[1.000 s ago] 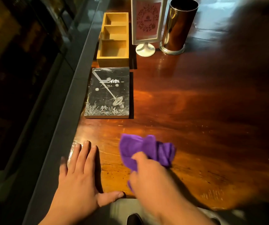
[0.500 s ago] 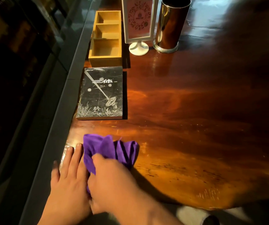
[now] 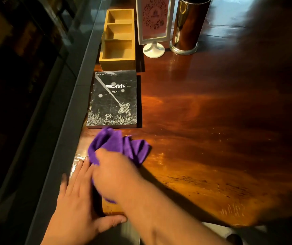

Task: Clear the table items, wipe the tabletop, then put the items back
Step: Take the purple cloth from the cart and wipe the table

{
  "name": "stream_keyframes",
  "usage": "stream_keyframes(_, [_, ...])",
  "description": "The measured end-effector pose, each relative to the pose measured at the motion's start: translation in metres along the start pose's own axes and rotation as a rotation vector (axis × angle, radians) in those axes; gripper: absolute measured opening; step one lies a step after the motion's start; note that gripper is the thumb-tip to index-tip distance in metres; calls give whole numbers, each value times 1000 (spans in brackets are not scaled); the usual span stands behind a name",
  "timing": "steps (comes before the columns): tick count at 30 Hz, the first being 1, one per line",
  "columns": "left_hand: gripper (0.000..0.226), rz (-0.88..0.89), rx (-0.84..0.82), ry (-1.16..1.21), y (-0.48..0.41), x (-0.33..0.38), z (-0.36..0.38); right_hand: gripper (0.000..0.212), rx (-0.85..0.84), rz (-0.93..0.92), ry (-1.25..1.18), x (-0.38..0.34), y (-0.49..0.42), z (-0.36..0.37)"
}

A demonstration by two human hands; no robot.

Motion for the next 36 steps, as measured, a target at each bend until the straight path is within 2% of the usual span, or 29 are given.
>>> stream_keyframes(3, [138,32,35,45,0,6,-6,24,-114,9,9,-1,26,14])
stream_keyframes(7, [142,-8,-28,-18,0,1,3,14,-173,77,-19,51,76,-16])
stream_keyframes(10, [146,-15,-63,-60,0,1,8,24,-90,258,51,134,111,-76])
stream_keyframes(14, [148,-21,-60,-67,2,2,10,38,214,598,75,249,137,-191])
stream_keyframes(15, [149,-31,-61,-74,2,3,11,31,280,619,85,260,133,-210])
stream_keyframes(17, [150,-33,-64,-101,-2,11,14,13,366,544,122,250,106,-220])
stream_keyframes(19, [152,-16,-64,-132,-10,24,15,14,356,415,140,212,62,-194])
stream_keyframes(24, [149,-36,-37,-124,-22,34,14,16,46,113,61,73,-1,-59])
stream_keyframes(27, [124,52,-47,-152,-21,34,15,26,-80,45,20,24,22,-7])
stream_keyframes(29, [112,63,-25,-133,-19,32,14,31,-141,45,38,21,34,0])
stream_keyframes(32, [92,39,76,-79,-18,33,7,25,-204,55,62,33,43,-9])
stream_keyframes(34, [100,74,65,-88,-19,40,7,26,-145,75,129,44,46,-24])
stream_keyframes(36, [118,133,4,-100,-26,52,8,26,-21,70,195,56,48,-48])
Point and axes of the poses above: each hand's wrist, its own y-axis away from the middle knuckle, its own z-axis out of the palm, x = y × z, the point moved 10 cm from there along -y, towards the middle knuckle, and after that the axes turned 12 degrees about x, right-handed, at the moved point
